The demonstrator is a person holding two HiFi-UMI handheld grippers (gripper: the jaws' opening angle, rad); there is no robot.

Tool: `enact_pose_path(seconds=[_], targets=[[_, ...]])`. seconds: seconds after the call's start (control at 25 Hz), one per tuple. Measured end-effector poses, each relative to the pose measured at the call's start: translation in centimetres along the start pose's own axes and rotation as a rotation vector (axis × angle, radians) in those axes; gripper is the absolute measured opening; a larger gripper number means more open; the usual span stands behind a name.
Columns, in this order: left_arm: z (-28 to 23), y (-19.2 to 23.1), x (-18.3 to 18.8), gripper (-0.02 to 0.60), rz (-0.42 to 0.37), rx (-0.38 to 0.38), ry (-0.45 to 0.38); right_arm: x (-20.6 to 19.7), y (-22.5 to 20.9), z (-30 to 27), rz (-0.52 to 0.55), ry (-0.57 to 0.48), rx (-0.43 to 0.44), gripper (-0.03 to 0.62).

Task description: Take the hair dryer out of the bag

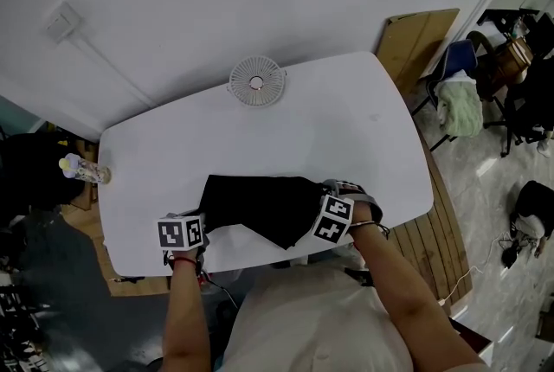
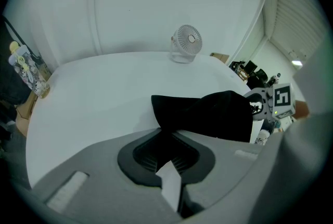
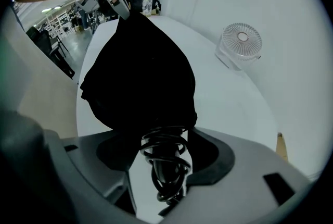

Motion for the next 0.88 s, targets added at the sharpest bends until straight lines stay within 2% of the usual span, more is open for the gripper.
enact_pose_path(seconds=[0.12,0.28,0.48,0.64,0.88], targets=[[0.1,-0.1,-0.2,0.025,0.01,0.011,-0.001,0.0,0.1,0.1,0.005,0.021,0.004,0.273],[0.4,0.1,0.2,0.025,0.028,0.024,-0.024,-1.1,0.6,1.1,-0.025,-0.035,-0.013,0.261],[0.8,0.9,0.1,0.025,0.094,0.056,-0.069,-2.6,0.4,2.7,0.003,-0.079,-0.014,0.259],[1.2,1.3,-0.3,0.025,0.11,0.087,-0.075,-3.6,0.1,4.2,0.009,-0.09,-0.025,0.256],[1.3,1.6,-1.2,0.025,0.127,0.114,-0.066,-5.4,-0.6,6.0,-0.021,-0.082,-0.093,0.253]])
Point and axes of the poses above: the fingertips, and each gripper's own axes: z backward along the fingers, y to its left, x out of its top, the point moved 8 cm from there along z, backward along the fingers, and after that the axes turned 13 degrees about -y, right-handed, at the moved point
